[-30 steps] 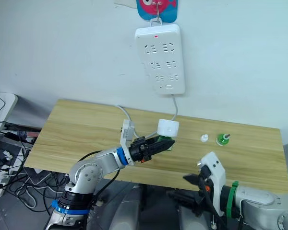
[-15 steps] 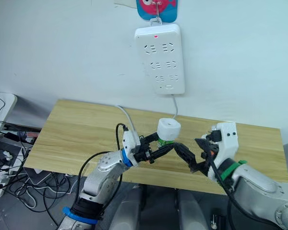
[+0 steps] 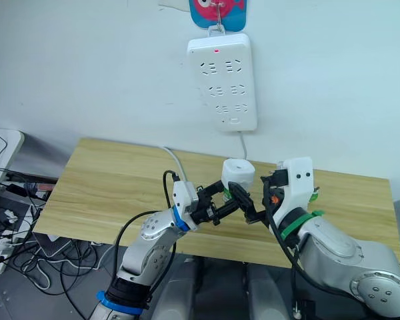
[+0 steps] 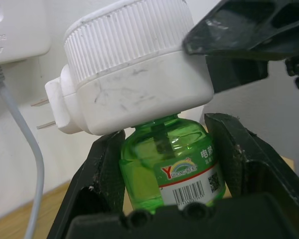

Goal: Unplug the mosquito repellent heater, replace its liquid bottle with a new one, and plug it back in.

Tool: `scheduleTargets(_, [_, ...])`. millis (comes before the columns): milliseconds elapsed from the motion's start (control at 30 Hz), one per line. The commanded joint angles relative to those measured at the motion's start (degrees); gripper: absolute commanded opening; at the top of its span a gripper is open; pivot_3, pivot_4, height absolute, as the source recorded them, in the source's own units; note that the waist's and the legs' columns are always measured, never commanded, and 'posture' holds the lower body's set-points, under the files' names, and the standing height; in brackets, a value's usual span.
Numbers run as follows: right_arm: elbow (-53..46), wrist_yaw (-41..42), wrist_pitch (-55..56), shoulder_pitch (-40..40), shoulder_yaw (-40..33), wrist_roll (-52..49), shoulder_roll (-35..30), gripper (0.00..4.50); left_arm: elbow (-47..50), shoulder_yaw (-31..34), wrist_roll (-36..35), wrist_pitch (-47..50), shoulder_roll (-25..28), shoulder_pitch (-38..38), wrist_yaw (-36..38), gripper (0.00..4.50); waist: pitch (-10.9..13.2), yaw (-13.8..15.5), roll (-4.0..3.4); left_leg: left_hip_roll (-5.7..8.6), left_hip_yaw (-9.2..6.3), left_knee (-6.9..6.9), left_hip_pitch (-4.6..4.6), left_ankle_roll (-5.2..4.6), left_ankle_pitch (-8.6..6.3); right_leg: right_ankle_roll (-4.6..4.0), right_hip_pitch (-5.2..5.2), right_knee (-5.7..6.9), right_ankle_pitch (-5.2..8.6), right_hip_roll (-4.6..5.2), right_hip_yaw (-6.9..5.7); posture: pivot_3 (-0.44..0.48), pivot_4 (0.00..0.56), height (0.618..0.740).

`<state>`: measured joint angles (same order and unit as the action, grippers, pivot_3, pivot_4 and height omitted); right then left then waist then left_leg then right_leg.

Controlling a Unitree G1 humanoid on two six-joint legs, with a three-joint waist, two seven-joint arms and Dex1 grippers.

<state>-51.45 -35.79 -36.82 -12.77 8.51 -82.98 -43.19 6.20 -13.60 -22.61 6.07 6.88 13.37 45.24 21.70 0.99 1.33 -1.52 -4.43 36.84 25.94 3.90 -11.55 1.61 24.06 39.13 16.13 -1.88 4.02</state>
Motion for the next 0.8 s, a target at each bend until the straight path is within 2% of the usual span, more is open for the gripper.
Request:
scheduleTargets(33, [-0.5, 0.1, -0.1, -0.5, 1.1, 1.8, 2.8, 4.47, 3.4, -1.1, -0.9, -0.1, -1.2, -0.5, -0.4, 2.76, 0.0, 0.0, 0.0, 0.0, 0.01, 0.0, 0.0, 0.0, 0.0, 0.0, 0.0, 0.0, 0.0, 0.0, 0.0, 0.059, 0.371, 0.74])
scheduleTargets(300, [1.6, -1.2, -1.5, -2.7, 2.8, 5.5, 9.8, 4.47, 3.3, -1.6, -0.1, -0.5, -1.3, 0.0, -0.7, 2.76, 0.0, -0.1, 0.0, 0.0, 0.02, 0.02, -0.02, -0.18, -0.1, -0.01, 0.01, 0.06, 0.0, 0.0, 0.01, 0.059, 0.377, 0.74])
scheduleTargets(467, [1.4, -0.5, -2.9, -2.3, 2.8, 7.3, 11.4, 4.47, 3.5, -1.8, -0.1, -0.4, -1.4, -0.2, -0.9, 2.76, 0.0, -0.1, 0.0, 0.0, 0.02, 0.0, -0.01, -0.19, -0.1, -0.01, 0.02, 0.05, 0.0, 0.0, -0.01, 0.061, 0.376, 0.74])
scheduleTargets(567, [1.4, -0.3, -3.3, -2.0, 2.5, 7.8, 12.2, 3.86, 3.7, -2.0, -0.1, -0.3, -1.4, -0.4, -1.0, 2.76, 0.0, -0.1, 0.0, -0.01, 0.01, 0.01, -0.02, -0.19, -0.1, -0.01, 0.02, 0.06, 0.0, 0.0, 0.01, 0.058, 0.376, 0.74])
scheduleTargets(633, [1.3, -0.1, -3.7, -1.9, 2.3, 8.2, 12.6, 3.18, 3.9, -2.2, 0.0, -0.3, -1.4, -0.6, -1.1, 2.76, 0.0, -0.2, 0.0, -0.01, 0.01, 0.01, -0.02, -0.19, -0.1, -0.01, 0.02, 0.06, 0.0, 0.0, 0.01, 0.058, 0.376, 0.74])
scheduleTargets(667, [1.2, -0.1, -3.8, -1.8, 2.3, 8.6, 12.8, 3.05, 4.2, -2.4, 0.0, -0.2, -1.4, -0.9, -1.1, 2.76, 0.0, -0.2, 0.0, -0.01, 0.02, 0.01, -0.02, -0.19, -0.1, -0.01, 0.01, 0.06, 0.0, 0.0, 0.0, 0.058, 0.376, 0.74])
scheduleTargets(800, [1.1, 0.4, -4.2, -1.2, 2.1, 10.4, 13.4, 3.05, 4.9, -3.2, 0.4, -0.1, -0.6, -1.6, -0.7, 2.76, 0.0, -0.2, 0.0, -0.01, 0.02, 0.0, -0.02, -0.19, -0.1, -0.01, 0.02, 0.06, 0.0, 0.0, 0.0, 0.063, 0.371, 0.74])
